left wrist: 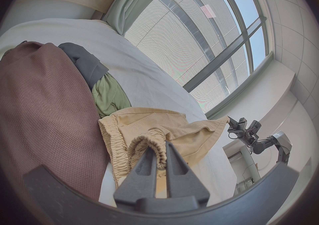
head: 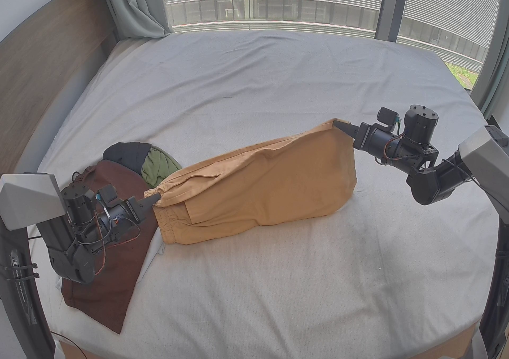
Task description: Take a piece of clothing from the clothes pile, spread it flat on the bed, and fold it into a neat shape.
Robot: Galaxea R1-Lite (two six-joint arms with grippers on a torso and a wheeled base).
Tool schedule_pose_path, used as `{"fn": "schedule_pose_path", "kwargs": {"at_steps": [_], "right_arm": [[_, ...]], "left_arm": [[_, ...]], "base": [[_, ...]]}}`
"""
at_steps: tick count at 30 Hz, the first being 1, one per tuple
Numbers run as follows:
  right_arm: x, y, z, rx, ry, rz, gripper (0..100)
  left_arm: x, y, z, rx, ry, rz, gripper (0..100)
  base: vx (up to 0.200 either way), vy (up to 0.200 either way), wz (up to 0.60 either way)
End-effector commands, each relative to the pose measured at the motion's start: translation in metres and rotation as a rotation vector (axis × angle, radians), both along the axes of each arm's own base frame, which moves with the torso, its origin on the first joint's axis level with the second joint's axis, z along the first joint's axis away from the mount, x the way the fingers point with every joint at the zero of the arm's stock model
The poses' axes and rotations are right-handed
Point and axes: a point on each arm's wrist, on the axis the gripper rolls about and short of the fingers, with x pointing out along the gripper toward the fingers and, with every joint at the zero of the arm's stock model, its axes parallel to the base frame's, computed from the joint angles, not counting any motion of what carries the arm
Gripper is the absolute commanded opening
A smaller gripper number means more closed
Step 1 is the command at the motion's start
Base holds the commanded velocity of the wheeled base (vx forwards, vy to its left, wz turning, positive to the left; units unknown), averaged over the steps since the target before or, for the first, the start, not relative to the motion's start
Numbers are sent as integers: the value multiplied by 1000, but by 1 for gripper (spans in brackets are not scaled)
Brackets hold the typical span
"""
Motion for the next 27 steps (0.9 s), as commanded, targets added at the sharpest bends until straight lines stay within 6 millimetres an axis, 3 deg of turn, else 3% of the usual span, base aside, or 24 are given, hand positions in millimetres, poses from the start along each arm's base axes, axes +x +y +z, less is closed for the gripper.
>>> {"fn": "schedule_pose_path", "kwargs": {"at_steps": [1,18,27], "right_arm": [[6,2,-5,-1,1,3,0],[52,3,-44,-6,33,-14,0],[66,10,-50,-2,11,-11,0]], "left_arm": [[4,-2,-7,0,11,-5,0],[26,3,-15,-14,-12,91,0],[31,6,-17,-27,-12,112,0]], "base": [[0,0,0],[0,0,0],[0,0,0]]}}
